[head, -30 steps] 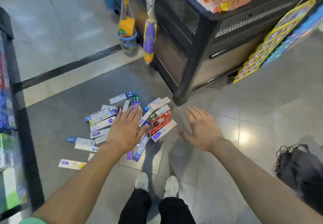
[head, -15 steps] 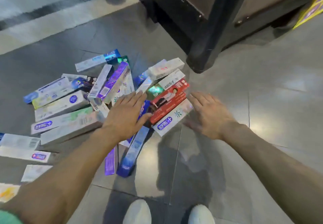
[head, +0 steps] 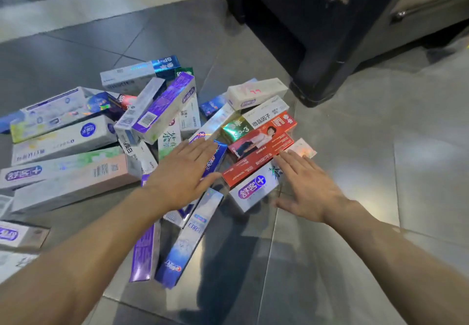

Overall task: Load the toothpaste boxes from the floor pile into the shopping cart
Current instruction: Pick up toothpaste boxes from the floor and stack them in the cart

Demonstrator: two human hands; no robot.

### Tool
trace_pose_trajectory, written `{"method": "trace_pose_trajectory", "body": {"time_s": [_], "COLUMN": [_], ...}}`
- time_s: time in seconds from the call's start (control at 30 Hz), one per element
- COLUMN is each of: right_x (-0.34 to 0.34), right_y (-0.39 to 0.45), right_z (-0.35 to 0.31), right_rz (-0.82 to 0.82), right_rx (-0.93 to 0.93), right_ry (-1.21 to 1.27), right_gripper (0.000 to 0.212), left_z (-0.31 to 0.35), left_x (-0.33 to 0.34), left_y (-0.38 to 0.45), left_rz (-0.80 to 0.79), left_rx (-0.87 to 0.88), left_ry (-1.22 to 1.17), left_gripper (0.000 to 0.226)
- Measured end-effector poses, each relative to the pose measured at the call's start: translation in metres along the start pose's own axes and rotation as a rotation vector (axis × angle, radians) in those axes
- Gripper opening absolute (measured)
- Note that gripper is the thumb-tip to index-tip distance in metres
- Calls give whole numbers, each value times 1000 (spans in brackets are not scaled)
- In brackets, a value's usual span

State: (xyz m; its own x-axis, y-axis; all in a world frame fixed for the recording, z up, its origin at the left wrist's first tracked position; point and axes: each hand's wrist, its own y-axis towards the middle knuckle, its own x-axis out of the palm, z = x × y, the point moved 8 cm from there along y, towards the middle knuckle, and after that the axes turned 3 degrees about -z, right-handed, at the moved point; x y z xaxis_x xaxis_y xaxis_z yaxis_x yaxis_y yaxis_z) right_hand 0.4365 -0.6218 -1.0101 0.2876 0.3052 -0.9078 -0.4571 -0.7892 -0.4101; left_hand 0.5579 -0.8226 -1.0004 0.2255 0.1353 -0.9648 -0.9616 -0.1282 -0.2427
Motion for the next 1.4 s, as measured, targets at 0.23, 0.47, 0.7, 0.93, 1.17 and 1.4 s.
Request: {"method": "trace_pose_trajectory", "body": {"time_s": [0.23, 0.47, 0.7, 0.93, 1.17, 1.4], "right_x": [37, 44, 34, 41, 60, 52], "right_y": [13, -2, -2, 12, -37, -91], "right_z": [-2, -5, 4, 32, 34, 82], "right_rz": [-49, 2, 163, -58, -161, 63], "right_rx": [-9, 36, 27, 125, 170, 472], "right_ry": [-40, -102, -106, -9, 229, 628], "right_gripper": [102, 93, 64, 62, 53, 61], "left_z": [-3, -1, 14, 22, 28, 47], "left_x": [16, 25, 24, 8, 4, 25], "left_y": [2, -11, 0, 7, 19, 39], "left_rz": [41, -25, 3, 7, 43, -14], "left_rx": [-40, -60, -77, -85, -131, -163], "left_ry": [-68, -54, -124, -136, -240, -330], "left_gripper": [87, 84, 95, 80, 65, 62]}}
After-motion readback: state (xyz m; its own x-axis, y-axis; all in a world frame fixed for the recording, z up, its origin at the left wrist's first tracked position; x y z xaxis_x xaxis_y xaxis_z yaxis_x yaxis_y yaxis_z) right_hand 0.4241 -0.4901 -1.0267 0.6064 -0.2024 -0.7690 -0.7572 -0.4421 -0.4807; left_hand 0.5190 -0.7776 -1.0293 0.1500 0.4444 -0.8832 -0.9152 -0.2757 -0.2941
